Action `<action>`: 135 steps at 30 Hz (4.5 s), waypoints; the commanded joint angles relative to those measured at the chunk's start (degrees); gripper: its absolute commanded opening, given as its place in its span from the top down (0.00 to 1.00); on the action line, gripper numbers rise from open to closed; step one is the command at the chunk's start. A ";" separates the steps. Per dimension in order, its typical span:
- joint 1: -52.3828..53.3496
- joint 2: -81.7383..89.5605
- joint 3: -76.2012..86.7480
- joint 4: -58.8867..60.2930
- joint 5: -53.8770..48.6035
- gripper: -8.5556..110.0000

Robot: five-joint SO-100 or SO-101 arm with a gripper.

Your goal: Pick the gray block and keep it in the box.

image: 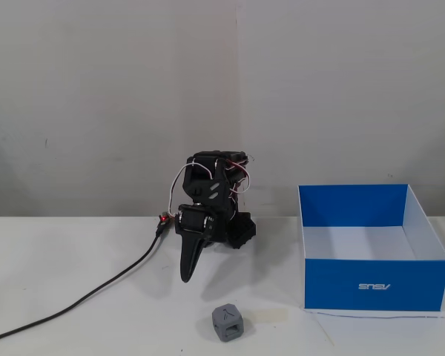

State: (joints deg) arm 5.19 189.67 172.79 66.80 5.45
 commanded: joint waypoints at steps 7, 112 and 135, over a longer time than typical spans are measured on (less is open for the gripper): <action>0.18 6.77 0.70 0.26 0.62 0.93; -13.27 -60.29 -46.32 -1.41 -12.13 0.89; -14.77 -82.44 -54.84 -3.60 -20.48 0.75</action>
State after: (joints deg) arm -8.53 109.25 123.13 63.98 -14.06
